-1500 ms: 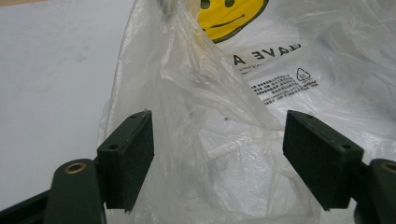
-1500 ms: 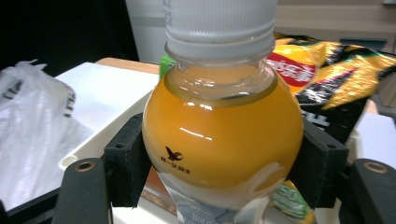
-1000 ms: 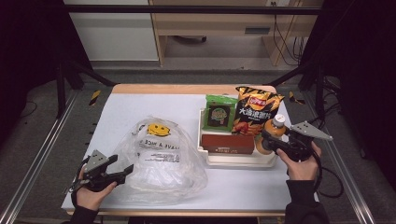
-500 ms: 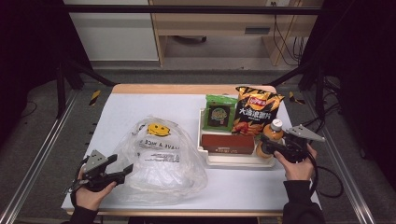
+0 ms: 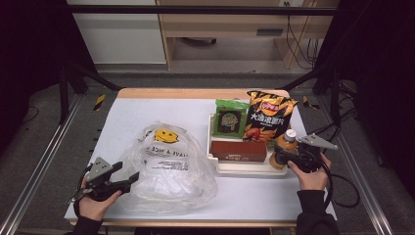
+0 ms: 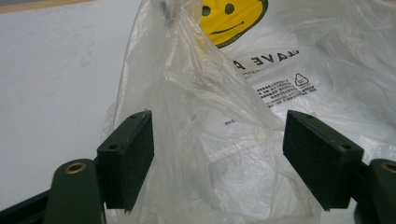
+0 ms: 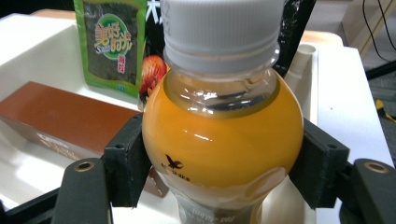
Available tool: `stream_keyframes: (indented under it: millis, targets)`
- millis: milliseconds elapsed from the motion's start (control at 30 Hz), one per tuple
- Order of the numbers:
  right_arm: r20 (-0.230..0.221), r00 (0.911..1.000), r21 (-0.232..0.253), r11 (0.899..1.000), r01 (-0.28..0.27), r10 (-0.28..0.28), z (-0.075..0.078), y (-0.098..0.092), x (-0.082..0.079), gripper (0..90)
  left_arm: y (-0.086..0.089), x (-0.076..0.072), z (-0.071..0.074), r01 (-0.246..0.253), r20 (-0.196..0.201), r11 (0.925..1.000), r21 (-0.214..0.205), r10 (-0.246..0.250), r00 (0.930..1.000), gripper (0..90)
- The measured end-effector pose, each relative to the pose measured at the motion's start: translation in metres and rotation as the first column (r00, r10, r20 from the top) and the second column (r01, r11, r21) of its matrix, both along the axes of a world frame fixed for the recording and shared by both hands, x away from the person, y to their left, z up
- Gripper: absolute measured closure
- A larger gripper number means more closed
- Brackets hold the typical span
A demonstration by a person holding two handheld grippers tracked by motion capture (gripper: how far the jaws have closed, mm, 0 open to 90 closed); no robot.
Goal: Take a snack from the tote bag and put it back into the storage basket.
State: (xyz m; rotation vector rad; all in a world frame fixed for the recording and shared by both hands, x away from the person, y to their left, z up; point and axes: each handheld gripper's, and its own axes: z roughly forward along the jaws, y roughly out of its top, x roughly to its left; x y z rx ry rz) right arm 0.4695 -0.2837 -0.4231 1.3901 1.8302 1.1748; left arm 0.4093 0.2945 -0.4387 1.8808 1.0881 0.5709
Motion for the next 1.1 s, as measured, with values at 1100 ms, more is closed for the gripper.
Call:
stream_keyframes:
  millis: [1100]
  targets:
    - [0.035,0.9992,-0.045,0.999,-0.016,0.018,-0.003,-0.011,-0.056,10.5,0.029,0.0,0.016,-0.078,0.066,0.9944,-0.071,0.083,0.9944,18.4]
